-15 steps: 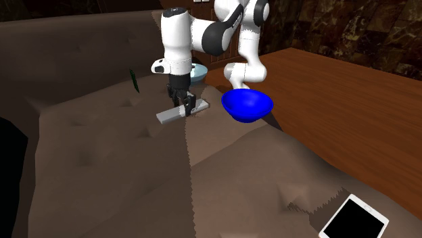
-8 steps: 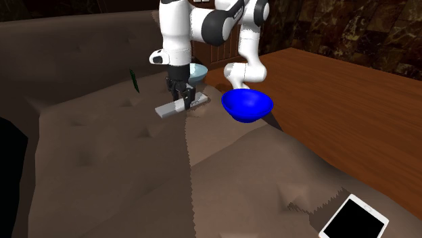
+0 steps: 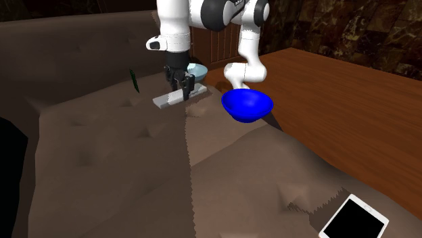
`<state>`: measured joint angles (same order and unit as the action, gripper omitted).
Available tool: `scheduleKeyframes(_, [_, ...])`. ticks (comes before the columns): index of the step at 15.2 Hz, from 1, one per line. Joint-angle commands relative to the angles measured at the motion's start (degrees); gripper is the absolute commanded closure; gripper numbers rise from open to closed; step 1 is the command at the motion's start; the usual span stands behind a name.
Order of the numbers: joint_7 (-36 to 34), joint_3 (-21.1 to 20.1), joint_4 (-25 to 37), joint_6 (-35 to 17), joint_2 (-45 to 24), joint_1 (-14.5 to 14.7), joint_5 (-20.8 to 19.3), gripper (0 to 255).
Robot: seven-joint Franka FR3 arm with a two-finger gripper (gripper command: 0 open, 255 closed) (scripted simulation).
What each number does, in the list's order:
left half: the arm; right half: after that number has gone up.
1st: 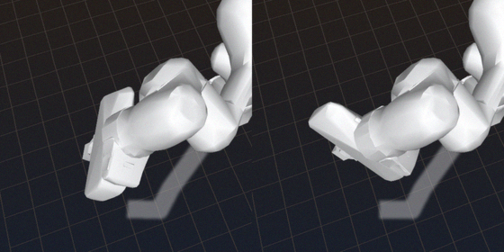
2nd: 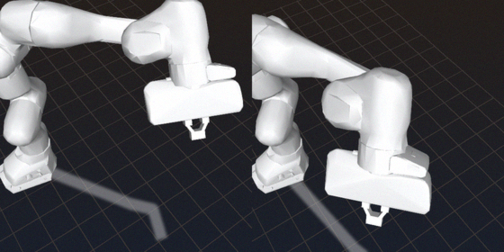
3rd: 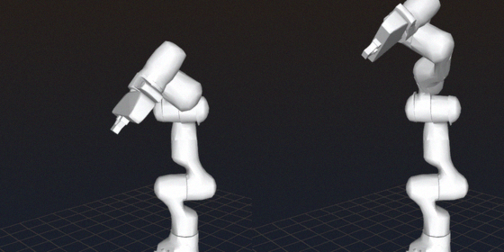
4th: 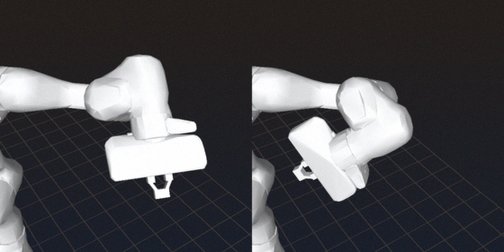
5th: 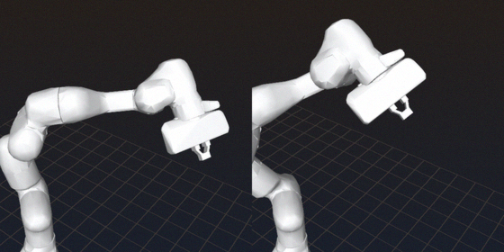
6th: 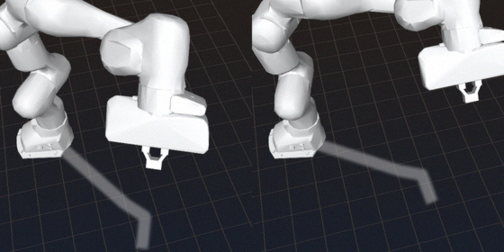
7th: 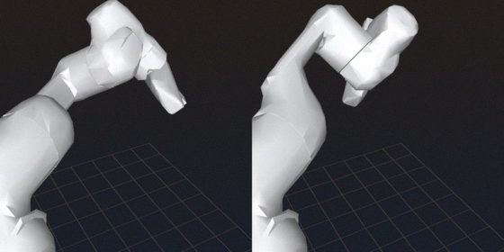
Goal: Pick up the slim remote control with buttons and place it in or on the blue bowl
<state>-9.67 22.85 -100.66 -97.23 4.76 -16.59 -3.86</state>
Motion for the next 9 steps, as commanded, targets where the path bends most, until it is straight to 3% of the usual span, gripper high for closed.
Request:
scheduleKeyframes(1, [0.12, 0.00, 1.90, 1.64, -0.28, 0.02, 0.12, 255])
scheduleKeyframes(9, [0.80, 0.17, 9.90, 8.13, -1.90, -0.05, 0.76, 255])
